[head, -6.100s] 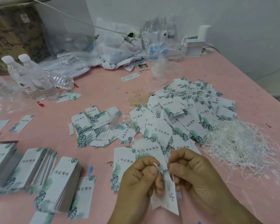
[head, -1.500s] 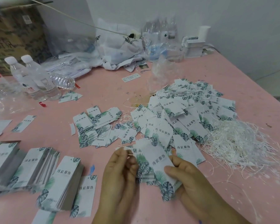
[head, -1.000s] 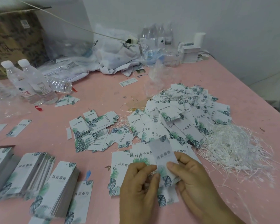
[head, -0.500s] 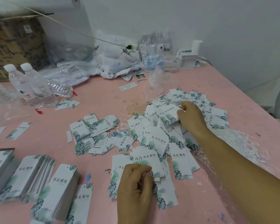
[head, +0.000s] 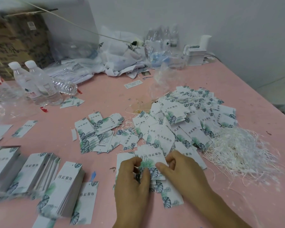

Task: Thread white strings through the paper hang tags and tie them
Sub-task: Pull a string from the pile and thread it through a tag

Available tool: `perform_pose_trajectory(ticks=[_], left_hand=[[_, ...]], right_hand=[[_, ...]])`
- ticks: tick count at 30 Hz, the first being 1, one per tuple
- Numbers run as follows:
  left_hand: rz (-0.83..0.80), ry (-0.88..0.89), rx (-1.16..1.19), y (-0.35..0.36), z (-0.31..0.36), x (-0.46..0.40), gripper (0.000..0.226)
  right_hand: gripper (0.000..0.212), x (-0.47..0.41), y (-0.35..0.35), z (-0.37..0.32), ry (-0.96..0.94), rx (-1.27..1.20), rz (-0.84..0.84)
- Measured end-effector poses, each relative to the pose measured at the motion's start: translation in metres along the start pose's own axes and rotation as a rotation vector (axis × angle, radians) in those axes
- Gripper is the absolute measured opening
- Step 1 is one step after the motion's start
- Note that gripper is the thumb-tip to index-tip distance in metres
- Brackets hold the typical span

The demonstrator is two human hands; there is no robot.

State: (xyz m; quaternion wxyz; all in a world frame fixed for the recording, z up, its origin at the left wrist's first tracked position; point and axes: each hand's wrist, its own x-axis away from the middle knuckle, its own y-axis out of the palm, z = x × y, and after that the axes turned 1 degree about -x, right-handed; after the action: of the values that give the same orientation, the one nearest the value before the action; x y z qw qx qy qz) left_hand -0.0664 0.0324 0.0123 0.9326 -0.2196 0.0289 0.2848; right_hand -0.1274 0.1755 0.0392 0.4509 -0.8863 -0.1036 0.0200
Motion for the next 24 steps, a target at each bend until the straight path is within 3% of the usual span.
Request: perform_pose_trajectory(ticks=[7, 12, 14, 19, 24], left_hand=[[0.115, -0.112, 0.011, -0.015, 0.002, -0.012, 0.024], [0.137, -0.162, 0.003, -0.021, 0.002, -0.016, 0.02], [0.137, -0.171, 0.001, -0.022, 0.002, -0.017, 0.02], [0.141, -0.178, -0.005, -0.027, -0.004, -0.024, 0.021], [0.113, -0.189, -0.08, -0.031, -0.013, -0.029, 0.023]], right_hand=[[0.032, -0.011, -0.002, 0.011, 0.062, -0.333, -0.09], [0.038, -0.007, 0.002, 0.014, -0.026, -0.197, -0.002], [0.03, -0.007, 0.003, 0.013, -0.032, -0.211, 0.022], [0.014, -0.011, -0.001, 0.012, 0.055, -0.522, -0.044], [0.042, -0.01, -0.003, 0.016, -0.001, -0.602, -0.042]])
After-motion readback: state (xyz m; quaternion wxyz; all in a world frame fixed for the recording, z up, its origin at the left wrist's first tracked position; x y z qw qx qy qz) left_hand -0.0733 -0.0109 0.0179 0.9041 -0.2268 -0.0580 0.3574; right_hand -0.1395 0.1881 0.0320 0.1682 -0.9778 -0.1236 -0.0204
